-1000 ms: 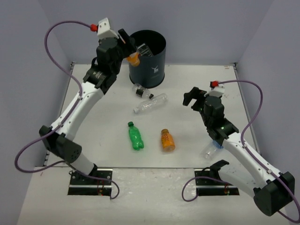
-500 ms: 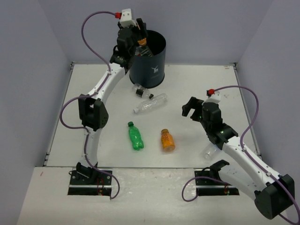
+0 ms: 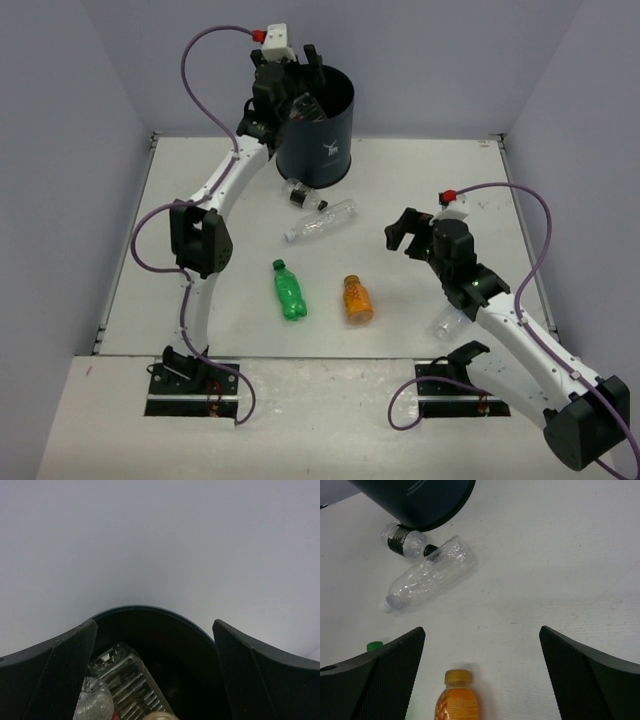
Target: Put the plastic bottles in the bin
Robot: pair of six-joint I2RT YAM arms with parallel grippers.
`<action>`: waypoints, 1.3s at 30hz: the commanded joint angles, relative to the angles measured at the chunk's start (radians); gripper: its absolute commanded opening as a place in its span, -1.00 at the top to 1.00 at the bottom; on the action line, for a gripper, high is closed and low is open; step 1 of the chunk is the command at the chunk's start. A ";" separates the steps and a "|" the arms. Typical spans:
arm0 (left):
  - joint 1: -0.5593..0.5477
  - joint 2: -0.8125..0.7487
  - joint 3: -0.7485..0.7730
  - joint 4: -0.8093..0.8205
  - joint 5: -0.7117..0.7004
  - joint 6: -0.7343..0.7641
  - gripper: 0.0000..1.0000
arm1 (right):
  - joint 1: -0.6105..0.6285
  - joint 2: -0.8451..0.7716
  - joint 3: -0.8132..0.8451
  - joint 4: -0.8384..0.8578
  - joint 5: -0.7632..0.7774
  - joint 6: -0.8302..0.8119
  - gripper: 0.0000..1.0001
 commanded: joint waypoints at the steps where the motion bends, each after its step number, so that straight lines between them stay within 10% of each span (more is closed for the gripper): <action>1: 0.007 -0.185 -0.012 -0.042 0.042 0.026 -1.00 | -0.002 0.014 0.043 0.011 -0.078 -0.042 -0.97; 5: 0.007 -0.293 -0.085 -0.137 0.049 0.007 -1.00 | -0.001 0.029 0.064 -0.035 -0.134 -0.051 -0.97; 21: 0.005 -1.135 -1.236 -0.319 -0.078 -0.191 -1.00 | 0.167 0.175 0.022 -0.156 -0.310 -0.010 -0.98; 39: 0.007 -1.400 -1.638 -0.456 0.088 -0.349 -1.00 | 0.266 0.371 -0.026 -0.103 -0.319 0.039 -0.98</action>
